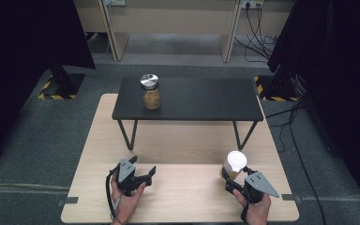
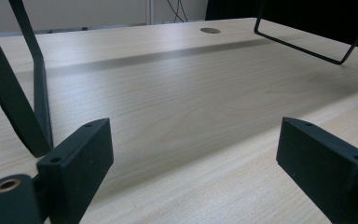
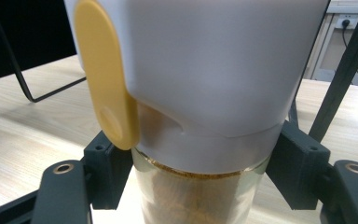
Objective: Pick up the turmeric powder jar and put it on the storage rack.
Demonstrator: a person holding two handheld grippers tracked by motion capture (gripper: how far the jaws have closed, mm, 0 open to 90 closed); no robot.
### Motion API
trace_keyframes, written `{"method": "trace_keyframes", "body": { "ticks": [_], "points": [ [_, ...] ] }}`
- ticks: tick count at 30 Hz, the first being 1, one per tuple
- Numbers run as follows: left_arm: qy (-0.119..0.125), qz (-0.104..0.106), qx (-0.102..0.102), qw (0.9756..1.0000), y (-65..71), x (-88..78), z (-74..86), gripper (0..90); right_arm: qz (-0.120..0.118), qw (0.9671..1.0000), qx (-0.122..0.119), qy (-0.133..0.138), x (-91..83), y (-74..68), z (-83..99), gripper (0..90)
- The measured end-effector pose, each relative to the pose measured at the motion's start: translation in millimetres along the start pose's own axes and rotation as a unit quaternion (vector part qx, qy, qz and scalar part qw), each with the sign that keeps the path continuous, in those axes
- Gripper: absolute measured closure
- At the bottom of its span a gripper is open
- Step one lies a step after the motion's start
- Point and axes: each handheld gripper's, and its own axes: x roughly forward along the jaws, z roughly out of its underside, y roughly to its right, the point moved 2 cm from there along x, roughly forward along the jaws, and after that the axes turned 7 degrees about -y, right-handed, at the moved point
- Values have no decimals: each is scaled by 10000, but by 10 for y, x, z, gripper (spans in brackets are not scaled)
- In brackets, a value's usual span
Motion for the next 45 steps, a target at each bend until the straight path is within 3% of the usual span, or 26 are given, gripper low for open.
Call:
{"method": "trace_keyframes", "body": {
  "ticks": [12,18,22,45],
  "points": [
    [-40,-10,-26,10000,1,-8,-7,113,161,9997,167,101,-104,-54,-183,304],
    [-27,37,-153,9999,-35,-11,-2,113,213,9996,145,71,-115,-50,-317,305],
    [-26,26,-116,9999,-26,-10,-2,113,190,9997,132,-14,-118,-65,-428,305],
    [-31,18,-61,10000,-8,-3,-6,113,136,9998,100,53,-122,-89,-943,305]
  ]
}}
